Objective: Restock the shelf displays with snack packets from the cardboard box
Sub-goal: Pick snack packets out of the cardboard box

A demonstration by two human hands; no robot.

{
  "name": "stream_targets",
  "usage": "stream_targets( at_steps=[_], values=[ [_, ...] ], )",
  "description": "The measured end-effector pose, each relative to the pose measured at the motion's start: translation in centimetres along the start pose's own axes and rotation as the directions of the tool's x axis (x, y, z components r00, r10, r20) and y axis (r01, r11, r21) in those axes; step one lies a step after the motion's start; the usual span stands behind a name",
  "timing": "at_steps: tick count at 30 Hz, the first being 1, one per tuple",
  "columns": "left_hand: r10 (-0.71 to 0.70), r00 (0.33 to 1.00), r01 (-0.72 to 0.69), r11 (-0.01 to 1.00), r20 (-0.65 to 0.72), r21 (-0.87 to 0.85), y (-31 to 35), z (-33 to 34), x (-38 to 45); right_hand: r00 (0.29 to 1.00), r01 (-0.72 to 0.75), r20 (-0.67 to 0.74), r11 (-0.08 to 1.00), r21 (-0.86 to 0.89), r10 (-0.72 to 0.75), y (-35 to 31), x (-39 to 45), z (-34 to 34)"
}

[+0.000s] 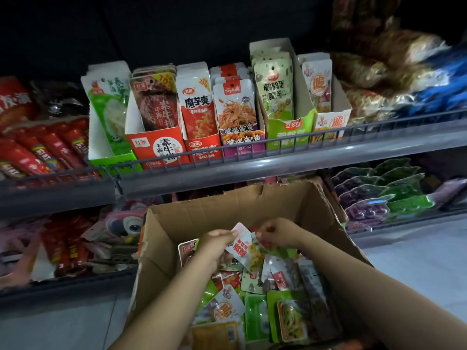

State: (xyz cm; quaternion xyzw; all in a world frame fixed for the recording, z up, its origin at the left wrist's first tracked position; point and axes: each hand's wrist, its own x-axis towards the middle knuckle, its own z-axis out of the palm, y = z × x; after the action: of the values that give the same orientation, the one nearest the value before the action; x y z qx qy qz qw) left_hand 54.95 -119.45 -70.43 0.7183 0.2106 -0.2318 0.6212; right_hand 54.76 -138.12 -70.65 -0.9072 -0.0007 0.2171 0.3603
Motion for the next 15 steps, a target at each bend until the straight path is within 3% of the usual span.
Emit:
stream_targets(
  at_steps=[7, 11, 15],
  values=[
    [0.135, 0.989, -0.145, 0.968, -0.062, -0.206, 3.9, -2.7, -4.5, 0.987, 0.153, -0.087, 0.940, 0.306, -0.133, -3.2, -1.9, -1.4],
    [0.234, 0.962, -0.261, 0.938, -0.142, -0.229, 5.9, -3.9, -6.8, 0.974, 0.223, -0.083, 0.820, 0.527, -0.211, -6.3, -3.6, -2.3],
    [0.309, 0.934, -0.346, 0.909, -0.180, -0.232, 6.8, -4.3, -8.5, 0.968, 0.228, -0.056, 0.768, 0.598, -0.244, -8.6, -4.8, -2.6]
  ],
)
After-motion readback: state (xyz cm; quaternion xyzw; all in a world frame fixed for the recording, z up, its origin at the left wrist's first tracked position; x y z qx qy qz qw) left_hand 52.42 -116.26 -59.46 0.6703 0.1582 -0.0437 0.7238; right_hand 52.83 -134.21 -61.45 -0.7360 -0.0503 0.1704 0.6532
